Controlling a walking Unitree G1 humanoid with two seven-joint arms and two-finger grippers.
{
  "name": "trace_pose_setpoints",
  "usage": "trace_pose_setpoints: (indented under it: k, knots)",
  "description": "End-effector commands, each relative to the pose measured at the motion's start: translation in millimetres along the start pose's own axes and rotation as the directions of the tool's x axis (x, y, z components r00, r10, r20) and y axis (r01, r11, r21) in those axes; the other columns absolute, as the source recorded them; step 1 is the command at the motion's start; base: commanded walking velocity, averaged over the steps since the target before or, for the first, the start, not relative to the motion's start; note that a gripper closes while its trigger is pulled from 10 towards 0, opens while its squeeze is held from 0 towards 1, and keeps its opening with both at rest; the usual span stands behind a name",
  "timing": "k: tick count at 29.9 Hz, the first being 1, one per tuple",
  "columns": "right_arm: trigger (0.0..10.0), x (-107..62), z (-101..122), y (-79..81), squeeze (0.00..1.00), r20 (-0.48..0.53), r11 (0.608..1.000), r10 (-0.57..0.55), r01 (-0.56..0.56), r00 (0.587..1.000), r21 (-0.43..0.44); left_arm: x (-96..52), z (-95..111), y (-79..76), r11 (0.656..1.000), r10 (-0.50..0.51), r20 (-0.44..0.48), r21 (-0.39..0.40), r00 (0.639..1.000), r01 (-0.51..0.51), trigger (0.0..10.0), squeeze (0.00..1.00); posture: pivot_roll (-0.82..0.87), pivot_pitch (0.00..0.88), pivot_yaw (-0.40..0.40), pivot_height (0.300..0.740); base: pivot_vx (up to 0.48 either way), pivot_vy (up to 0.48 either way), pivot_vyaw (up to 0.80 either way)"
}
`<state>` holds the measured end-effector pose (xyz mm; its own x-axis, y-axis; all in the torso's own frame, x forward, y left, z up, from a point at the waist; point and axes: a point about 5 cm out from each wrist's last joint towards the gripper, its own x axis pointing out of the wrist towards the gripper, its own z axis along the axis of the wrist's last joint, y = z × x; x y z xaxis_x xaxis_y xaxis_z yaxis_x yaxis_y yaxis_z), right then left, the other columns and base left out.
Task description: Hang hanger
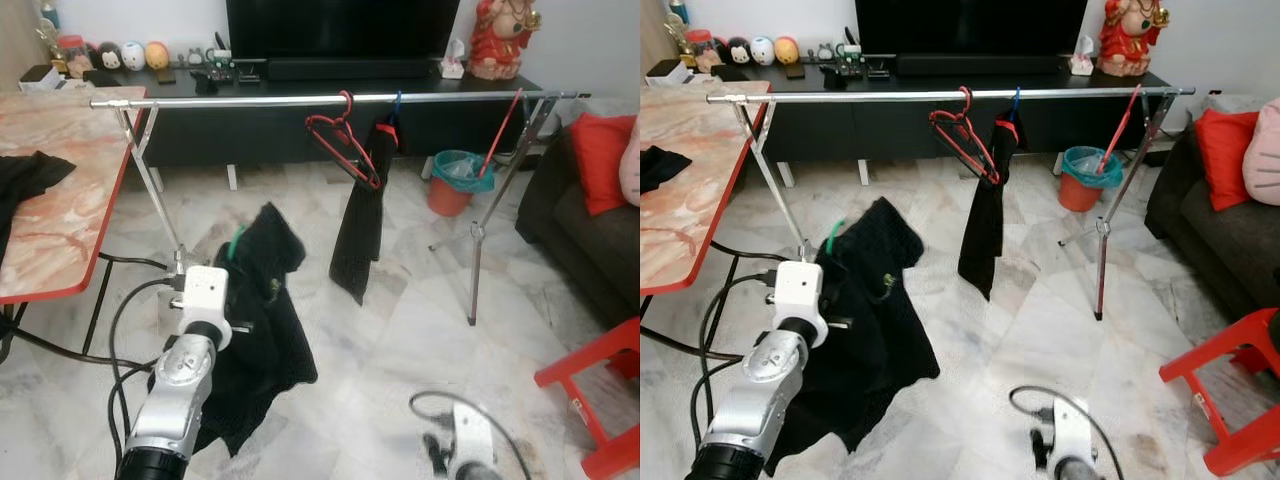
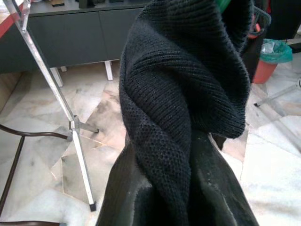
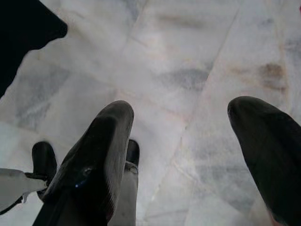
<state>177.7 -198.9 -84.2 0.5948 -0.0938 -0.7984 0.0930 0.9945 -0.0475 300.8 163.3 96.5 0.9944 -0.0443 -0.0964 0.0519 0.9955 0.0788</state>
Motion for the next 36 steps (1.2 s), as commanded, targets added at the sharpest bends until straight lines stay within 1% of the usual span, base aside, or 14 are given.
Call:
trace_pose_setpoints:
  k: [1,3,5,9,14,16,20,25,27,29,30,33,36]
  knots:
    - [10.0,0.6,3,-6.1,0.0,-0.017,0.999,0.001,-0.001,1.0,-0.048,5.1,14,-0.8,1.0,0.013,0.072,-0.021,0.997,-0.011,10.0,0.0,0.03,0.0,-0.059,0.728,0.247,0.0,0.0]
    - [10.0,-0.1,1,-11.2,0.0,-0.032,1.0,0.009,-0.01,0.999,-0.017,6.3,15,-1.6,1.0,0.015,0.081,-0.024,0.997,-0.013,10.0,0.0,0.02,0.0,-0.057,0.728,0.289,0.0,0.0]
    - [10.0,0.0,2,-14.7,0.0,-0.032,1.0,0.01,-0.01,0.999,-0.008,8.1,17,-0.8,1.0,0.016,0.085,-0.021,0.996,-0.014,10.0,0.0,0.02,0.0,-0.055,0.728,0.304,0.0,0.0]
    - [10.0,0.7,5,-14.8,0.0,-0.028,1.0,0.014,-0.014,1.0,-0.002,10.6,18,0.5,1.0,0.014,0.087,-0.019,0.996,-0.012,10.0,0.0,0.02,0.0,-0.053,0.728,0.321,0.0,0.0]
    - [10.0,1.9,6,-6.9,0.0,-0.039,1.0,0.028,-0.028,0.999,0.003,13.3,21,-0.9,1.0,0.006,0.095,-0.03,0.995,-0.004,10.0,0.0,0.02,0.0,-0.042,0.728,0.35,0.0,0.0]
    - [10.0,2.1,6,-1.6,0.0,-0.038,0.999,0.033,-0.032,0.999,0.022,14.1,21,-1.8,1.0,-0.002,0.095,-0.03,0.996,0.005,10.0,0.0,0.02,0.0,-0.037,0.728,0.382,0.0,0.0]
    - [10.0,1.5,1,5.6,0.0,-0.047,0.999,0.045,-0.044,0.998,0.021,16.2,21,-1.8,1.0,-0.007,0.089,-0.029,0.996,0.01,10.0,0.0,0.01,0.0,-0.03,0.728,0.393,0.0,0.0]
    - [10.0,1.5,-1,9.4,0.0,-0.056,0.999,0.051,-0.051,0.997,0.002,19.0,22,-2.6,1.0,-0.015,0.085,-0.02,0.996,0.017,10.0,0.0,0.02,0.0,-0.03,0.728,0.398,0.0,0.0]
    - [10.0,1.2,-3,15.9,0.0,-0.061,0.997,0.067,-0.068,0.996,-0.018,20.6,23,-3.2,1.0,-0.016,0.082,-0.016,0.997,0.018,10.0,0.0,0.02,0.0,-0.032,0.728,0.394,0.0,0.0]
    - [10.0,1.2,-3,17.3,0.0,-0.06,0.997,0.069,-0.07,0.996,-0.015,21.1,23,-3.4,1.0,-0.016,0.079,-0.014,0.997,0.017,10.0,0.0,0.02,0.0,-0.033,0.728,0.396,0.0,0.0]
    - [10.0,1.2,-3,17.0,0.0,-0.059,0.998,0.067,-0.068,0.996,0.001,21.4,23,-3.6,1.0,-0.014,0.078,-0.017,0.997,0.015,10.0,0.0,0.02,0.0,-0.035,0.728,0.398,0.0,0.0]
    - [10.0,1.2,-3,15.9,0.0,-0.058,0.998,0.066,-0.066,0.996,-0.001,21.3,22,-3.4,1.0,-0.014,0.073,-0.013,0.997,0.015,10.0,0.0,0.02,0.0,-0.035,0.728,0.398,0.0,0.0]
    - [10.0,0.9,-3,10.0,0.0,-0.061,0.998,0.062,-0.063,0.996,-0.005,23.1,22,-2.5,1.0,-0.005,0.07,-0.014,0.998,0.006,10.0,0.0,0.02,0.0,-0.039,0.728,0.396,0.0,0.0]
